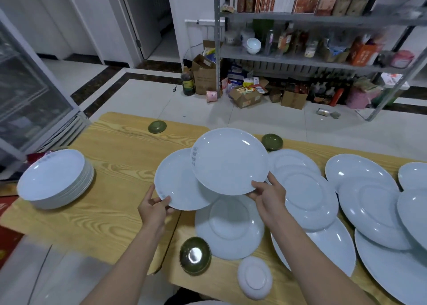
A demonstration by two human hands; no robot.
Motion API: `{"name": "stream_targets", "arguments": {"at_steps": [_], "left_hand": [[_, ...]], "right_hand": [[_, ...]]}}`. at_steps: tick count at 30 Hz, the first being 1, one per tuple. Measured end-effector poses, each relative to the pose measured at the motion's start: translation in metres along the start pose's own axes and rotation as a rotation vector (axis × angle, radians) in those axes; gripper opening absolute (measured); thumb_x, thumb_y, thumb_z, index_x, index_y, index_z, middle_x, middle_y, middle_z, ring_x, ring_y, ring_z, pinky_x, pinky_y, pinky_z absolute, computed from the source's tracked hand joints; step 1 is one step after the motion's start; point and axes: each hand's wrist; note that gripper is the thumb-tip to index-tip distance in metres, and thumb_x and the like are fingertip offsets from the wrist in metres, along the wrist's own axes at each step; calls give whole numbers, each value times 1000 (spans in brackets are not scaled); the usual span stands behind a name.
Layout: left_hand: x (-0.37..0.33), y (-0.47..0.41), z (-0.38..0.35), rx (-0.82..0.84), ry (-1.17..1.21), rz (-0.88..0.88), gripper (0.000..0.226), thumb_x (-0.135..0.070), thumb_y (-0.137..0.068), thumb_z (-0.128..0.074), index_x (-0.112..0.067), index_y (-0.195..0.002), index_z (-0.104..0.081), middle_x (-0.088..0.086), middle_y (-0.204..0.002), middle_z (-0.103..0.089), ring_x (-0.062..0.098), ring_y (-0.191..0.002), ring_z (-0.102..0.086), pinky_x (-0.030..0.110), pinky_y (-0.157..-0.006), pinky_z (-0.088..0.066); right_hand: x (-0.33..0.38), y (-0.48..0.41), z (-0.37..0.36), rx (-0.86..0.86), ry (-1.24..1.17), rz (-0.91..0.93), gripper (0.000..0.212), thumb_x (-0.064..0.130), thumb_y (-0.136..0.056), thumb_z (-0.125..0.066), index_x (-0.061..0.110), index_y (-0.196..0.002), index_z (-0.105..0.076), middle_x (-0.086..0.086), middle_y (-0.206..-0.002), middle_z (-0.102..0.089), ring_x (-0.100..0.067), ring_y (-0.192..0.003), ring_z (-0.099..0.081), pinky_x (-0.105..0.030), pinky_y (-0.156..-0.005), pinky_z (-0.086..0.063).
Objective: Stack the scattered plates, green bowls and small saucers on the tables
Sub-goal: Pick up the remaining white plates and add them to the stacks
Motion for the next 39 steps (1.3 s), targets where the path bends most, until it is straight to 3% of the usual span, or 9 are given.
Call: {"name": "stream_targets", "arguments": {"at_steps": [4, 8, 16, 22, 27, 34, 39], "left_hand": [[-5, -17, 25, -30, 23, 25, 76, 14, -82, -67, -15, -147, -42, 11, -94, -67, 21, -83, -67, 26, -53, -59], [-13, -41, 51, -44, 54, 52, 76, 15, -82, -66, -15, -148, -42, 10, -88, -63, 28, -88, -66, 27, -51, -59], [-24, -98, 97, 6, 55, 97, 77, 14, -82, -66, -17, -148, -41, 13, -98, -67, 28, -97, -66, 35, -61, -61], [-24, -126, 120, 63, 28, 124, 74, 15, -83, -64, -17, -146, -43, 12, -93, -68, 26, -95, -66, 36, -63, -59], [-25, -140, 136, 94, 33, 140, 72, 16, -85, -62, -18, -146, -44, 17, -114, -67, 33, -105, -65, 33, -58, -61], [-20, -154, 153, 143, 53, 191, 58, 8, -93, -56, -22, -142, -49, 11, -115, -68, 31, -95, -70, 37, -64, -62], [-20, -160, 161, 161, 47, 214, 55, 4, -96, -54, -21, -144, -47, 14, -123, -65, 33, -99, -69, 39, -68, -62]], "right_hand": [[-21, 2, -25, 47, 49, 8, 54, -18, -85, -51, 17, -125, -63, -5, -112, -73, -29, -102, -69, -39, -70, -60], [-47, 3, -49, 50, 62, 3, 59, -17, -86, -51, 14, -135, -57, -6, -122, -70, -32, -110, -66, -42, -76, -59], [-100, 8, -93, -51, 70, -23, 63, -17, -86, -54, 13, -141, -51, -10, -121, -69, -32, -104, -69, -42, -75, -60], [-139, 10, -121, -84, 81, -44, 59, -18, -85, -56, 13, -136, -55, -8, -111, -73, -36, -106, -68, -50, -90, -56], [-167, 11, -141, -104, 108, -73, 56, -19, -85, -55, 15, -129, -57, -9, -110, -71, -31, -101, -68, -45, -79, -59], [-201, 7, -161, -101, 205, -141, 64, -21, -83, -55, 18, -133, -54, -8, -114, -69, -33, -103, -68, -48, -79, -59], [-216, 1, -167, -96, 285, -200, 69, -21, -81, -58, 18, -138, -52, -11, -117, -69, -32, -103, -68, -45, -78, -60]]}}
Point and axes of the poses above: each hand's wrist, its own y-axis away from the middle knuckle, its own z-axis out of the back of the hand, x = y × z
